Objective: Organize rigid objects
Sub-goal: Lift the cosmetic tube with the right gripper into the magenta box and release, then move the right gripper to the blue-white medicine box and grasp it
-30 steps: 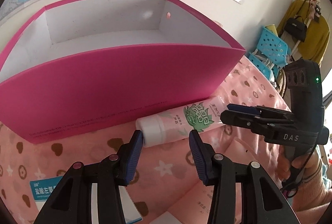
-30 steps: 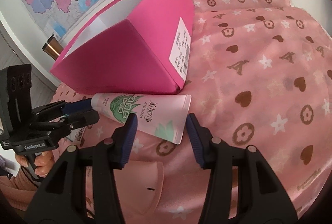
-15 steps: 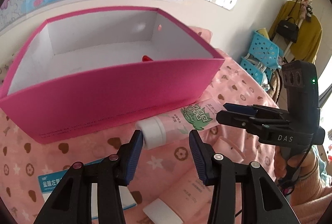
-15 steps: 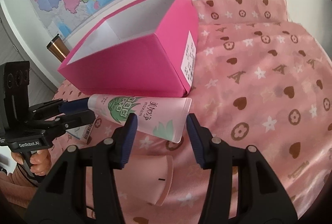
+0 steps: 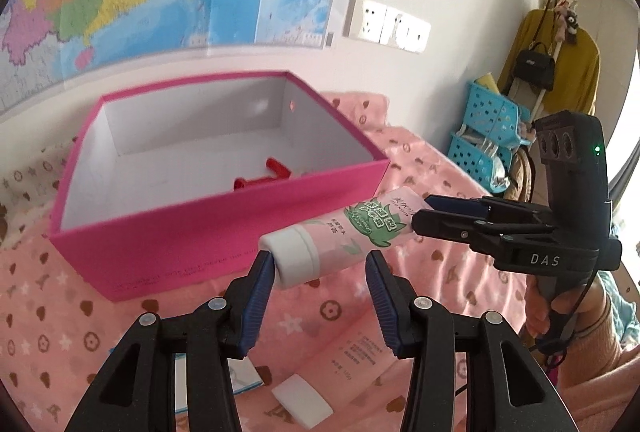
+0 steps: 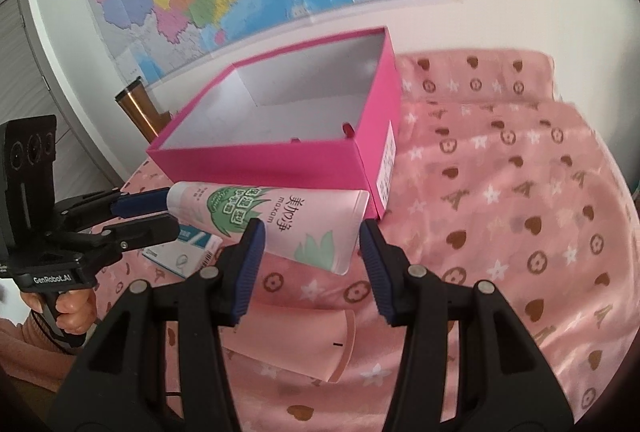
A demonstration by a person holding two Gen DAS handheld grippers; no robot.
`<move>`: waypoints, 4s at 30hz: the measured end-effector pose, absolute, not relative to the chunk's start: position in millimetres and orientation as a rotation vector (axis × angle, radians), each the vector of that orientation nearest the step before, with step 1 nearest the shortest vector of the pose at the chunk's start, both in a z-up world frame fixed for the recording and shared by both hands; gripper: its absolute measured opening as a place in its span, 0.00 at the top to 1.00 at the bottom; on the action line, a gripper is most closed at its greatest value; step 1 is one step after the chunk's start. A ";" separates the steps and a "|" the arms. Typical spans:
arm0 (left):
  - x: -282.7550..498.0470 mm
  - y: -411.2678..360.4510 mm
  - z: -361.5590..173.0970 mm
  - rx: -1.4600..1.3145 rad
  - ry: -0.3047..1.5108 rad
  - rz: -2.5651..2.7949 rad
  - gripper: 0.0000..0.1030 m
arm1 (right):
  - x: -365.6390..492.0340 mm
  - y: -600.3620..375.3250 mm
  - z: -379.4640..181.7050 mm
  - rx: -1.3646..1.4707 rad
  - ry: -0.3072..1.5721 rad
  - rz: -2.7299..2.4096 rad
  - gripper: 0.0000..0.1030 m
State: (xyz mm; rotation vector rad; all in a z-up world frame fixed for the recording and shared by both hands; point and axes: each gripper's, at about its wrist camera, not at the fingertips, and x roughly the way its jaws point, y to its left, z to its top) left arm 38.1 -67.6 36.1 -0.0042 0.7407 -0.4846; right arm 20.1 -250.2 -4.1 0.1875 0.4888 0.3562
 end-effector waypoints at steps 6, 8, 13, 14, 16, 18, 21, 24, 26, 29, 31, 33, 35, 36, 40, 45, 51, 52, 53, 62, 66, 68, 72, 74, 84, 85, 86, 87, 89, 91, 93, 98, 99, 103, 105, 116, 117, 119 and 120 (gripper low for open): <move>36.7 -60.4 53.9 -0.011 0.685 -0.480 0.54 | 15.6 -244.2 12.4 0.158 0.449 0.367 0.50; 37.4 -58.4 58.8 -0.010 0.671 -0.475 0.54 | 16.5 -242.3 17.2 0.148 0.439 0.370 0.50; 40.6 -54.6 69.0 -0.009 0.643 -0.464 0.54 | 20.7 -237.8 27.8 0.130 0.418 0.378 0.50; 41.6 -54.0 70.5 -0.009 0.638 -0.461 0.54 | 22.1 -236.8 30.0 0.125 0.414 0.378 0.50; 43.4 -53.5 71.9 -0.004 0.632 -0.454 0.54 | 24.3 -236.2 32.2 0.122 0.410 0.380 0.50; 45.2 -53.6 73.1 0.002 0.628 -0.450 0.54 | 27.5 -235.1 34.7 0.118 0.407 0.379 0.50; 49.3 -53.7 73.7 0.016 0.624 -0.442 0.54 | 32.6 -236.3 36.6 0.122 0.408 0.384 0.50; 54.7 -52.7 73.7 0.018 0.626 -0.439 0.54 | 36.8 -235.8 38.1 0.117 0.409 0.382 0.50; 57.2 -52.1 73.8 0.020 0.626 -0.434 0.54 | 39.4 -235.4 40.2 0.113 0.408 0.380 0.50; 62.0 -51.6 74.3 0.018 0.628 -0.434 0.54 | 43.2 -235.3 42.8 0.110 0.407 0.378 0.50; 65.0 -50.4 74.3 0.017 0.628 -0.429 0.54 | 46.0 -235.7 44.2 0.110 0.407 0.381 0.50; 68.7 -49.6 73.9 0.015 0.632 -0.427 0.54 | 50.1 -235.7 45.9 0.110 0.410 0.382 0.50; 72.8 -49.4 72.9 0.018 0.634 -0.419 0.54 | 54.3 -235.1 47.5 0.104 0.412 0.381 0.50; 74.7 -49.4 72.2 0.022 0.635 -0.412 0.54 | 56.5 -235.2 48.2 0.103 0.413 0.381 0.50; 86.4 -47.3 66.3 0.018 0.657 -0.392 0.54 | 64.9 -232.6 51.1 0.082 0.420 0.374 0.50; 98.7 -43.5 60.8 -0.001 0.682 -0.388 0.54 | 76.2 -229.7 51.6 0.063 0.435 0.366 0.50; 110.2 -44.2 55.9 0.007 0.704 -0.373 0.54 | 90.5 -228.2 48.3 0.048 0.461 0.357 0.50; 112.1 -44.3 54.6 0.008 0.709 -0.370 0.54 | 91.8 -228.0 47.9 0.048 0.464 0.355 0.50; 114.7 -44.3 52.8 0.007 0.716 -0.368 0.54 | 93.9 -227.9 47.3 0.047 0.468 0.355 0.50; 129.2 -45.2 41.7 -0.002 0.759 -0.357 0.54 | 104.7 -225.4 43.6 0.016 0.496 0.334 0.49; 134.4 -46.3 37.3 0.000 0.778 -0.350 0.54 | 108.1 -224.6 41.9 0.008 0.504 0.327 0.49; 138.4 -46.8 35.0 0.000 0.786 -0.347 0.54 | 109.9 -225.4 41.0 0.013 0.509 0.327 0.49; 146.4 -50.6 29.6 0.012 0.804 -0.337 0.54 | 112.2 -227.3 39.7 0.026 0.511 0.321 0.49; 149.8 -52.0 26.6 0.012 0.815 -0.332 0.54 | 112.7 -228.3 39.7 0.034 0.510 0.319 0.49; 134.7 -47.5 30.7 -0.004 0.776 -0.326 0.54 | 97.7 -239.9 41.0 0.093 0.475 0.334 0.48; 128.8 -46.7 33.4 0.000 0.761 -0.326 0.54 | 95.2 -240.7 40.9 0.095 0.472 0.335 0.48; 124.8 -46.0 35.6 0.002 0.751 -0.327 0.54 | 91.8 -242.6 40.6 0.102 0.466 0.339 0.48; 121.0 -45.6 37.5 0.005 0.742 -0.327 0.53 | 89.2 -243.9 40.2 0.107 0.463 0.341 0.48; 109.5 -44.2 42.4 0.009 0.718 -0.332 0.52 | 82.7 -247.4 39.2 0.119 0.455 0.347 0.48; 99.4 -42.9 46.3 0.016 0.699 -0.331 0.52 | 76.7 -250.2 38.1 0.131 0.448 0.358 0.48; 89.3 -40.8 49.4 0.015 0.684 -0.341 0.51 | 69.2 -253.6 35.6 0.149 0.444 0.377 0.48; 68.2 -34.1 48.1 -0.001 0.678 -0.346 0.50 | 52.8 -257.1 25.5 0.165 0.452 0.396 0.45; 65.6 -33.4 46.6 -0.004 0.682 -0.346 0.50 | 49.9 -257.6 22.1 0.169 0.457 0.400 0.45; 52.0 -29.5 36.9 -0.013 0.704 -0.329 0.50 | 45.2 -258.0 6.3 0.192 0.497 0.410 0.45; 46.4 -27.7 31.2 -0.017 0.719 -0.325 0.50 | 44.2 -255.2 -3.3 0.196 0.524 0.419 0.45; 29.1 21.1 1.0 -0.081 0.802 -0.171 0.50 | 50.8 -203.0 -34.6 0.167 0.637 0.557 0.45; 28.0 26.6 -1.4 -0.087 0.809 -0.151 0.50 | 53.2 -194.4 -37.0 0.159 0.649 0.575 0.45; 25.1 39.8 -8.2 -0.105 0.826 -0.112 0.50 | 57.6 -180.6 -40.5 0.148 0.665 0.607 0.45; 23.8 43.3 -10.9 -0.110 0.832 -0.104 0.50 | 59.9 -171.5 -42.8 0.139 0.676 0.623 0.45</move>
